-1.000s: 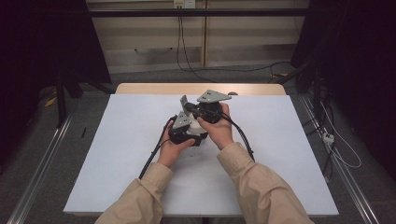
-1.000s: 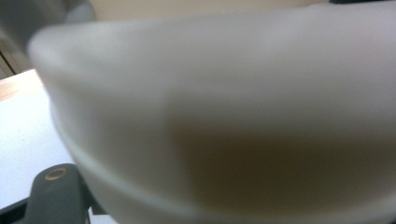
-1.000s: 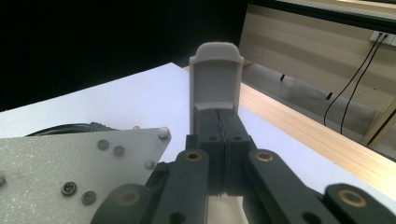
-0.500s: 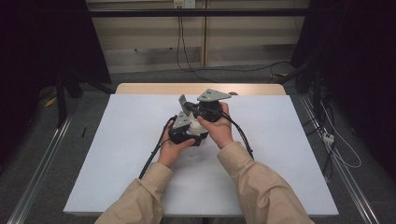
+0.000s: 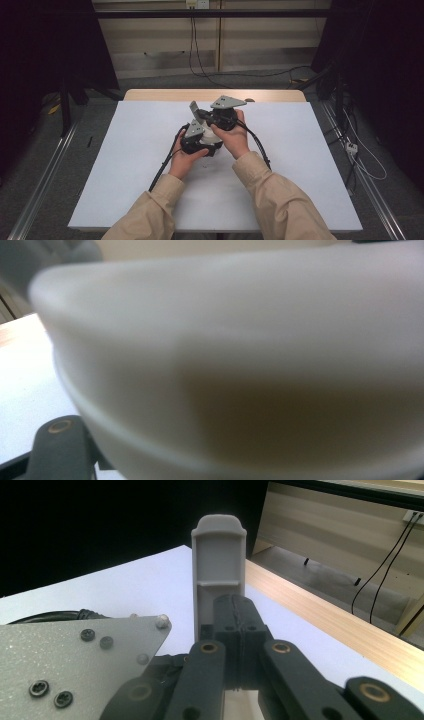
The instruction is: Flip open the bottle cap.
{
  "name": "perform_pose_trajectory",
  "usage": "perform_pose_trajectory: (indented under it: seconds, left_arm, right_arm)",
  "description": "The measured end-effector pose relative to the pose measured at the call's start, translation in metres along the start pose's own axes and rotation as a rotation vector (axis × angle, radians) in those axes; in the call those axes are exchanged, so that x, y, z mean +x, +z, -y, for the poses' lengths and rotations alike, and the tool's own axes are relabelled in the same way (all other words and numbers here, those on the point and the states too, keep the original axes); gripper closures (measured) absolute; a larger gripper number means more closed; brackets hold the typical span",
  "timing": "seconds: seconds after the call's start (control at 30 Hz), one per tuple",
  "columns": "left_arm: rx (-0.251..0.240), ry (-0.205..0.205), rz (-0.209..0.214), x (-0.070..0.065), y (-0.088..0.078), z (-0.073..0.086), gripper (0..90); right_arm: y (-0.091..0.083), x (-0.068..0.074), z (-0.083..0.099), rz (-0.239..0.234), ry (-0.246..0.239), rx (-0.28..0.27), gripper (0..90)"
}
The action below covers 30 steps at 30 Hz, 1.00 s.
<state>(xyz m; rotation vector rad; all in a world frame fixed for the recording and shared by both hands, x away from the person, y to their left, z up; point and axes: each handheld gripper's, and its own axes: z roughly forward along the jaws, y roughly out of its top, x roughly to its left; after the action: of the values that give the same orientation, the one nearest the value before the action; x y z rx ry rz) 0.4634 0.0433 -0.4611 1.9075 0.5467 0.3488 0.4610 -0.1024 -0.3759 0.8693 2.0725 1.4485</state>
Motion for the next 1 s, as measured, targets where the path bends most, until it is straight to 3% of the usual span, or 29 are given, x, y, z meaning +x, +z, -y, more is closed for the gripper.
perform_pose_trajectory:
  seconds: [0.03, 0.7, 0.73, 1.0]
  left_arm:
    - [-0.002, -0.004, -0.025, -0.0009, -0.0009, 0.0001, 18.9]
    - [-0.005, -0.012, -0.012, -0.0007, -0.0002, 0.0003, 18.9]
    - [-0.004, -0.012, -0.03, -0.0015, -0.0002, 0.0003, 18.9]
    - [-0.005, -0.014, -0.028, -0.0014, -0.0002, 0.0003, 19.0]
  right_arm:
    - [0.0001, -0.0001, 0.0001, 0.0, -0.001, 0.0, 90.0]
    - [0.0043, -0.0012, 0.0026, -0.009, 0.004, 0.0, 90.0]
    - [0.0048, -0.0012, 0.003, -0.01, 0.005, -0.001, 90.0]
    - [0.0073, -0.0019, 0.0044, -0.018, 0.013, 0.001, 90.0]
